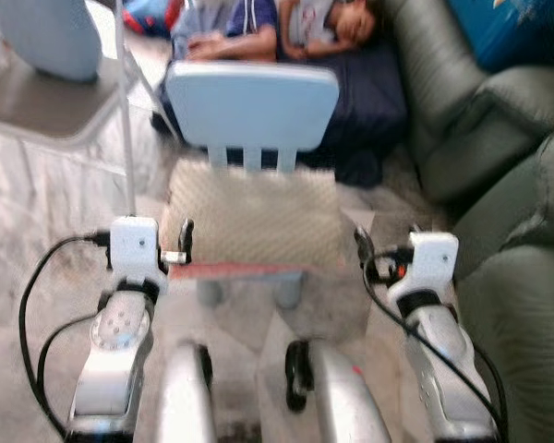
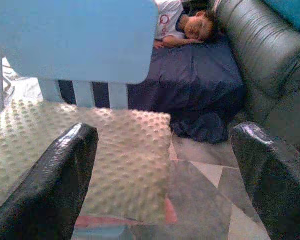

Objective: Move the pillow to the sofa

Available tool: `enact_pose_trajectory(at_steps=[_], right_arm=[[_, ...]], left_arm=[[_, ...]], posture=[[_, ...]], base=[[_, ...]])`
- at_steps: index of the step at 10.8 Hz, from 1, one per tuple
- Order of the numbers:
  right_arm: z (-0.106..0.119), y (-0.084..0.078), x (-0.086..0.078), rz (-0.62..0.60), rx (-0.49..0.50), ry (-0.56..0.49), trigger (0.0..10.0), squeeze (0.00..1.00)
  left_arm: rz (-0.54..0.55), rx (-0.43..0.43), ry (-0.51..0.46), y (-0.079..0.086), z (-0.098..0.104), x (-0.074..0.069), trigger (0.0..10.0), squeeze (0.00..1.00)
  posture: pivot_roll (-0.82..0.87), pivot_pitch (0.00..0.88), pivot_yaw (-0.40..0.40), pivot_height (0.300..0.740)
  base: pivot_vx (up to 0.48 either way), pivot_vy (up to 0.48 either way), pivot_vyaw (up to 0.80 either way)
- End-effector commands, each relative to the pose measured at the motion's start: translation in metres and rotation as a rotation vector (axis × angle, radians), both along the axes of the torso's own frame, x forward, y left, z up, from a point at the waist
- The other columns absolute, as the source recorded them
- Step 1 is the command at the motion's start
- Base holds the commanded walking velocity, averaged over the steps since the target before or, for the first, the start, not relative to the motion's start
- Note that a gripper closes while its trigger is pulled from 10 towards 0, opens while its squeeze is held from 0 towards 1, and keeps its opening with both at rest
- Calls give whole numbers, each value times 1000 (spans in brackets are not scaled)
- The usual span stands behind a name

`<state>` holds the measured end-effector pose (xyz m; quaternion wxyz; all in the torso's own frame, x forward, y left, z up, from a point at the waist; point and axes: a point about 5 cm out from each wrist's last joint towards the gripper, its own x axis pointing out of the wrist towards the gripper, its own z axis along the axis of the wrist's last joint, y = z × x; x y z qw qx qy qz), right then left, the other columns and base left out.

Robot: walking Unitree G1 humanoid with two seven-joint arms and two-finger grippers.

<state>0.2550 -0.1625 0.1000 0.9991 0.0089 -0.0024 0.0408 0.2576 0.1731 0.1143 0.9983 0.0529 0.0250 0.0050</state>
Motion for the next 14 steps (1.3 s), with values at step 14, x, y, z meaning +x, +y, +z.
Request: enact_pose_trajectory(at_steps=[14], right_arm=[[6,17,2,130,12,-5,10000,0]], left_arm=[[12,-21,25,0,1,0,10000,0]], posture=[[-1,325,-65,605]], base=[[43,0,31]])
